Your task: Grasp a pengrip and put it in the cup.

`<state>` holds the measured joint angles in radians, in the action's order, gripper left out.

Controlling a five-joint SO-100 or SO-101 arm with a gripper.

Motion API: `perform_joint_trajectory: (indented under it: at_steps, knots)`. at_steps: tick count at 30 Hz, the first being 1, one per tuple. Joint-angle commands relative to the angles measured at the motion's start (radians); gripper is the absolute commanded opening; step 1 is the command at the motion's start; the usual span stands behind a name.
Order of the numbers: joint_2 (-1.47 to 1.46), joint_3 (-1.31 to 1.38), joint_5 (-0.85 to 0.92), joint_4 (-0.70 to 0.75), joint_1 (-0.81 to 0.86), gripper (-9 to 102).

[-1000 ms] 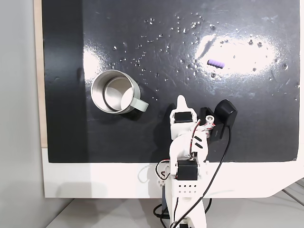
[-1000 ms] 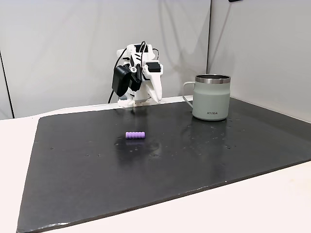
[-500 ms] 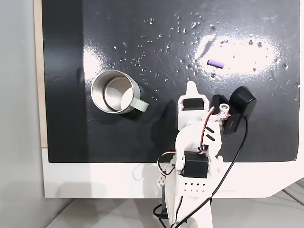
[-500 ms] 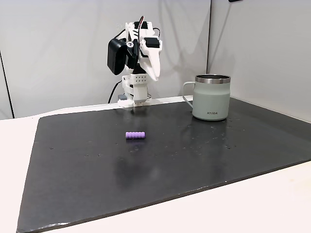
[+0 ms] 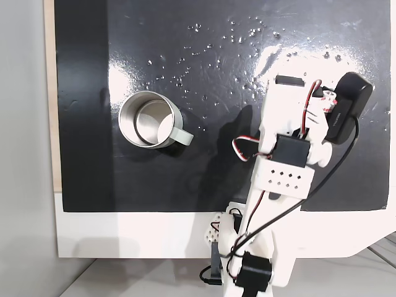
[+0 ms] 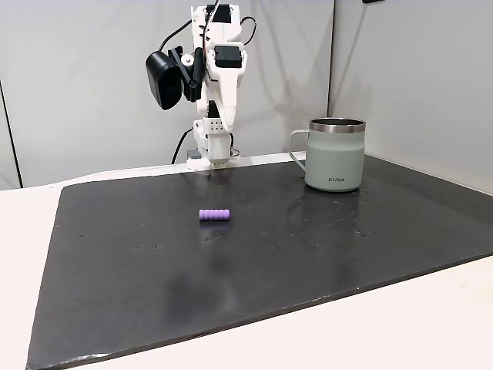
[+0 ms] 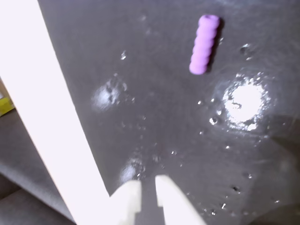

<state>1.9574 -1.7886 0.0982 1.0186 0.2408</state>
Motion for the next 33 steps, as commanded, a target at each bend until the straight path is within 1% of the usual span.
perform_joint_trajectory:
  at_steps: [1,11,12,17,25,33]
  knots:
    - [-0.114,0.163,-0.008,0.041,0.025,0]
    - [-0.426,0.388,-0.029,0.17,0.077,0]
    - [-0.448,0.402,-0.034,0.178,0.08,1]
    - [-0.563,0.474,-0.057,0.229,0.094,15]
    - [-0.658,0.522,-0.06,0.236,0.095,20]
    - [-0.761,0.58,-0.063,0.245,0.097,20]
